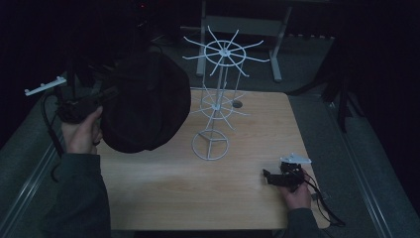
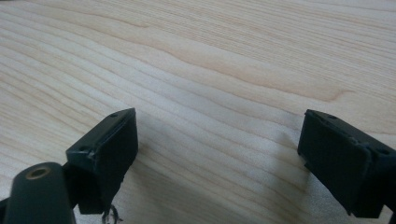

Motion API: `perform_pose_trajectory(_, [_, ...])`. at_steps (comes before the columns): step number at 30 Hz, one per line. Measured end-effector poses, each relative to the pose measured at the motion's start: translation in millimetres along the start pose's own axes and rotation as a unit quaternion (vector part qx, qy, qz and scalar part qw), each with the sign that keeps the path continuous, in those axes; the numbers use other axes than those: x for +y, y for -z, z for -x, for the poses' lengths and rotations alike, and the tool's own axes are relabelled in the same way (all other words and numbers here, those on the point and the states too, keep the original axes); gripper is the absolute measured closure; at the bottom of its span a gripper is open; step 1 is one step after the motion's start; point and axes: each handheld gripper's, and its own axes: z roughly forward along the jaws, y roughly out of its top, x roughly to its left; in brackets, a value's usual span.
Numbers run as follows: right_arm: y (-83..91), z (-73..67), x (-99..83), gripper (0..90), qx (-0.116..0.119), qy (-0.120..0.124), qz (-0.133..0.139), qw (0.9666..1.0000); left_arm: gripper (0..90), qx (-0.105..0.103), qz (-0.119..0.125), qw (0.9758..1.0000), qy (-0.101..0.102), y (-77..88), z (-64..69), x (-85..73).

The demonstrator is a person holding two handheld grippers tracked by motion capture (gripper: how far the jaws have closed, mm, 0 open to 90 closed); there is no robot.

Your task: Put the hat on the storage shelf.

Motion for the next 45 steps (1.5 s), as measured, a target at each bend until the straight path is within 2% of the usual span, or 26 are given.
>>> perform_pose_trajectory(10, [0.0,0.1,0.0,12.1,0.000,0.000,0.000,1.0000,77.0,-0.013,0.016,0.9997,0.015,2.4,0.7,3.3])
perform_pose_trajectory(20, [0.0,0.0,0.0,12.1,0.000,0.000,0.000,1.0000,77.3,-0.022,0.022,0.9992,0.025,2.5,-0.8,4.1])
perform_pose_trajectory(30, [0.0,0.1,0.0,12.1,0.000,0.000,0.000,1.0000,77.3,-0.041,0.037,0.9974,0.047,1.5,-2.1,5.1])
perform_pose_trajectory(39, [-0.1,0.0,0.1,12.1,0.000,0.000,0.000,1.0000,77.3,-0.049,0.047,0.9958,0.061,3.6,-4.3,6.5])
perform_pose_trajectory(45, [-0.1,0.1,0.2,12.1,0.001,0.001,0.000,1.0000,77.3,-0.055,0.049,0.9953,0.062,4.0,-3.9,7.1])
